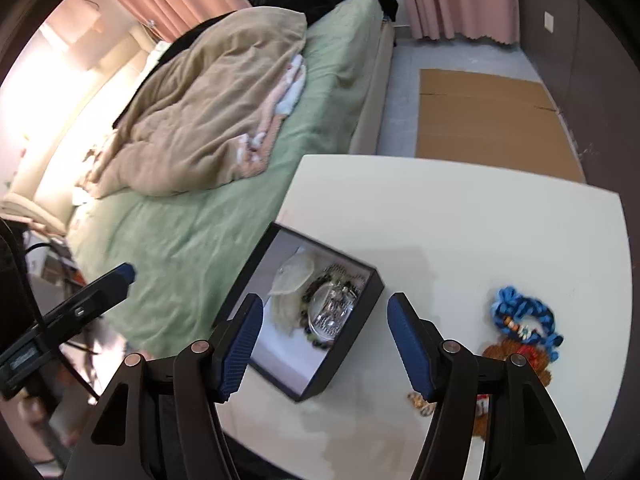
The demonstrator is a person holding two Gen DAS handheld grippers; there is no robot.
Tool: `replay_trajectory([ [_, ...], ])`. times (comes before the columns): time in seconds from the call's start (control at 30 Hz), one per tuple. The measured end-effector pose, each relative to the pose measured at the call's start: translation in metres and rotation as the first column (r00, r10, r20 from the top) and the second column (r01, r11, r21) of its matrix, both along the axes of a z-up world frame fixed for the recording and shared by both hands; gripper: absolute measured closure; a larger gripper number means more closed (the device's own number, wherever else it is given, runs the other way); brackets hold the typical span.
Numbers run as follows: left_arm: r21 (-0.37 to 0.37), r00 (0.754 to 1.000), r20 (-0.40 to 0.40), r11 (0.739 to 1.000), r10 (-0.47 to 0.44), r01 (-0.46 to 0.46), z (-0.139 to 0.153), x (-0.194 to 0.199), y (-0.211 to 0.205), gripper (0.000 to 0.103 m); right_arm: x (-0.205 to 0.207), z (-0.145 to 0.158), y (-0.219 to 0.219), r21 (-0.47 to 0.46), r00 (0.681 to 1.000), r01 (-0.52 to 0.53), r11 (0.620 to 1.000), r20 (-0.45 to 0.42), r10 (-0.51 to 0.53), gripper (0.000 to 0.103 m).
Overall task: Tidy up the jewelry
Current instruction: 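Release the beaded bracelet into the box with the left gripper while the right gripper releases the bangle there, then reach and grasp the brown rudraksha bead bracelet with the left gripper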
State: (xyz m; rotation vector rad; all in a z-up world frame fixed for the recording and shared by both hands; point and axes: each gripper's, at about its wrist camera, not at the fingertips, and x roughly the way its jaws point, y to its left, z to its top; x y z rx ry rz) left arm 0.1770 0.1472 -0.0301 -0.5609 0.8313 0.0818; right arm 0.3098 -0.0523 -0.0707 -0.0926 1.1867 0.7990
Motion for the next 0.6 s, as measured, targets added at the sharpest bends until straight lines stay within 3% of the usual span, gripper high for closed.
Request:
replay_trajectory([
  [0.13, 0.003, 1.0, -0.004, 1.0, -0.03, 0.03, -0.003, 0.006, -0.012, 0.045, -0.005, 0.007, -0.021, -0.045, 0.998, 0.032, 0.998, 0.053, -0.029, 0.038],
  [0.6, 0.019, 0.985, -0.034, 0.985, -0.169, 0.17, -0.011, 0.039, -0.083, 0.045, -0.007, 0.022, -0.13, 0.015, 0.957, 0.265, 0.964, 0.117, -0.265, 0.038],
])
